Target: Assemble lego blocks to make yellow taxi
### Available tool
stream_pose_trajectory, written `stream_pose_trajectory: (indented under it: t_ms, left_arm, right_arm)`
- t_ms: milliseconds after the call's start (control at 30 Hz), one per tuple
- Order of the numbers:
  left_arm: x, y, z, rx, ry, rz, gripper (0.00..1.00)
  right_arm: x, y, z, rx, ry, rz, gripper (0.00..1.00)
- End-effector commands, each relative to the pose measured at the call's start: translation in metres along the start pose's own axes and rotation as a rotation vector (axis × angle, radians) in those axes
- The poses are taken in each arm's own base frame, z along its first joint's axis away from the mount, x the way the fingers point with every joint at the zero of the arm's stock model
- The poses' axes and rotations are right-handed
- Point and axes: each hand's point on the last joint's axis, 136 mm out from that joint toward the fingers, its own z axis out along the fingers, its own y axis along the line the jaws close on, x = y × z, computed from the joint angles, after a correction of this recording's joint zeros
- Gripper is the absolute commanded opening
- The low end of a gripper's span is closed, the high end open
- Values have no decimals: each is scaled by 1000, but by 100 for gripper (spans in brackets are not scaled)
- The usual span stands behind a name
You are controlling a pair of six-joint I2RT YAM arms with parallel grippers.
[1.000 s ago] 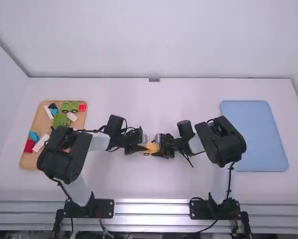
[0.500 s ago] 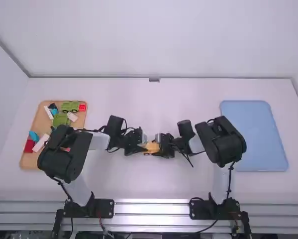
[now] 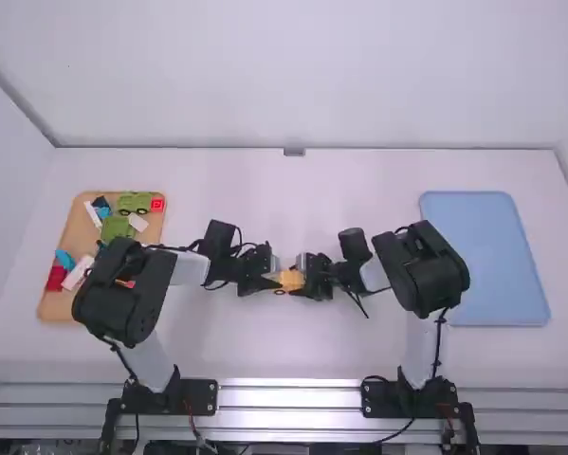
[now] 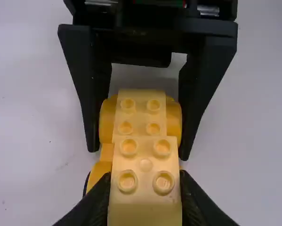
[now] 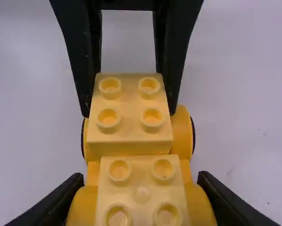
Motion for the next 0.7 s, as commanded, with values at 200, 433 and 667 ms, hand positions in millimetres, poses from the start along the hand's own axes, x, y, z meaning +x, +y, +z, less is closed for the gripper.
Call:
stream_pose_trajectory:
  t_ms: [200,433,667]
  left_arm:
    - [21,0,5,-20,86,-26,7]
    - [21,0,5,-20,85,-27,17]
    - [20,1,5,-25,82,-20,43]
  right_arm:
    - [-2,2,5,-19,-8,-2,56]
    - [-2,2,5,-20,-8,-2,56]
    - [-1,2,5,-21,-7,0,56]
